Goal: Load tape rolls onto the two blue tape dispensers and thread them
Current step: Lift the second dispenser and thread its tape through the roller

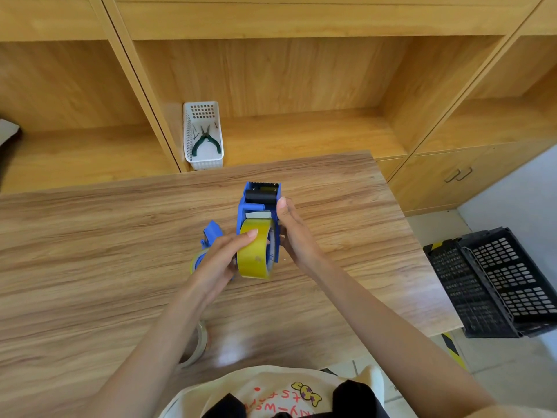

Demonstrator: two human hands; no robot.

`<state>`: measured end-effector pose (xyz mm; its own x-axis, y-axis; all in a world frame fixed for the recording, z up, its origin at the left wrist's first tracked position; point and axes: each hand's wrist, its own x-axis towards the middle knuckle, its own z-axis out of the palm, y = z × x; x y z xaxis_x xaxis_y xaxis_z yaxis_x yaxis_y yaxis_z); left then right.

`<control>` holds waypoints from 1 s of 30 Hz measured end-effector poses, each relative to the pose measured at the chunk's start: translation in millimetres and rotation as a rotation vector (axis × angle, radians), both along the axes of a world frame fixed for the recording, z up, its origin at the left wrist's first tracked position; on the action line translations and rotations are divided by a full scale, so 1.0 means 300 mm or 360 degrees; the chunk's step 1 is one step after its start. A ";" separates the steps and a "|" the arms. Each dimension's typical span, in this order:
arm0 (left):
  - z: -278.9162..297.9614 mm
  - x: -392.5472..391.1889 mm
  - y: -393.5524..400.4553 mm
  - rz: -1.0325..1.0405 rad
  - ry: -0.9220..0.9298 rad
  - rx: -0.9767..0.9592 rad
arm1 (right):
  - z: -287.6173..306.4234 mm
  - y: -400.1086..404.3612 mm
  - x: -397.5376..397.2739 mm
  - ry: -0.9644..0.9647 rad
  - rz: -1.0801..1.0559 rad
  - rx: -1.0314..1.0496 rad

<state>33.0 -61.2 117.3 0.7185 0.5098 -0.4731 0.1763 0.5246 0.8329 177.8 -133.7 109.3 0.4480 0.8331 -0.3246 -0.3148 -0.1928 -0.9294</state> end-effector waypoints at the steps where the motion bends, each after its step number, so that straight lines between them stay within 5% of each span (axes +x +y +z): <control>1: -0.001 -0.004 -0.003 0.0001 -0.0017 0.0013 | 0.002 -0.002 0.003 -0.0033 0.0020 0.0004; 8: -0.010 -0.022 0.003 0.0017 -0.0042 0.0108 | 0.030 -0.041 0.051 -0.1026 -0.0030 0.0350; 11: -0.006 -0.023 0.003 0.0042 -0.0017 0.0111 | 0.064 -0.055 0.091 -0.1687 0.0015 0.0314; 16: 0.004 -0.012 -0.007 0.0059 -0.0007 0.0115 | 0.098 -0.041 0.113 -0.2322 0.0263 0.0097; 22: 0.007 -0.005 -0.014 0.0038 -0.0024 0.0184 | 0.148 0.001 0.102 -0.2613 0.0509 -0.0068; 30: 0.011 -0.014 0.009 -0.0105 -0.0084 0.0129 | 0.164 0.037 0.130 -0.2291 0.0752 0.0034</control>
